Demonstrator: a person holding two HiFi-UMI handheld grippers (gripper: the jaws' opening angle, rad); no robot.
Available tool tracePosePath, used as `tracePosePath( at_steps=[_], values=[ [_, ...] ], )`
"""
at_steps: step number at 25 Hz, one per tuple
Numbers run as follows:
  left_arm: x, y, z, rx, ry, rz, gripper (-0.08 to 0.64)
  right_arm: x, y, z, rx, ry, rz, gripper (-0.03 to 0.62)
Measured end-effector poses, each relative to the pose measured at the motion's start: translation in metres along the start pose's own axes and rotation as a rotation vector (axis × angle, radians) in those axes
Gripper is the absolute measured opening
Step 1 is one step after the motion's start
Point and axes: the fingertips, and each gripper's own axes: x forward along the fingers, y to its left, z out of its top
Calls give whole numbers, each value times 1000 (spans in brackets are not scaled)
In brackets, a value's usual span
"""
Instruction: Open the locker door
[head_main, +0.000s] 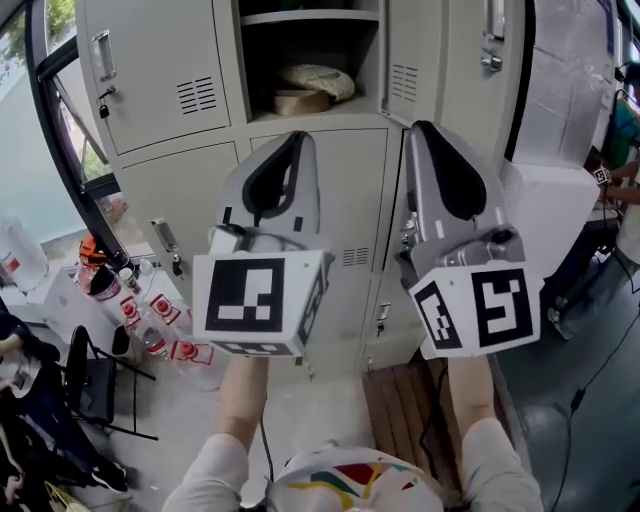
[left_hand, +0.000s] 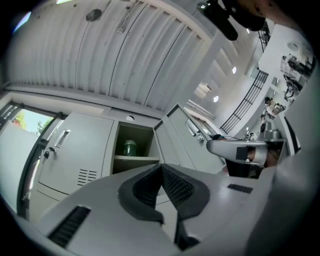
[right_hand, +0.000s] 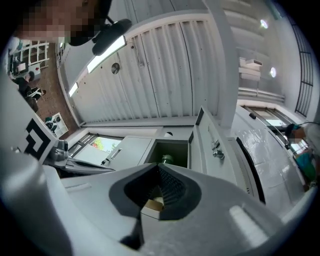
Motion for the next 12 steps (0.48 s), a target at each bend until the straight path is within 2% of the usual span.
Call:
tracePosePath(
  at_steps=[5,8,12],
  values=[
    [-34,18,-37,71,22,83,15,-15,36,-32,22,8,-1,5],
    [-55,26,-70,72,63,135,15,-29,54,-62,32,57,-7,5],
    [-81,28,-107,55,113,188,15,-47,78,-106,-14,131,-17,5]
  ],
)
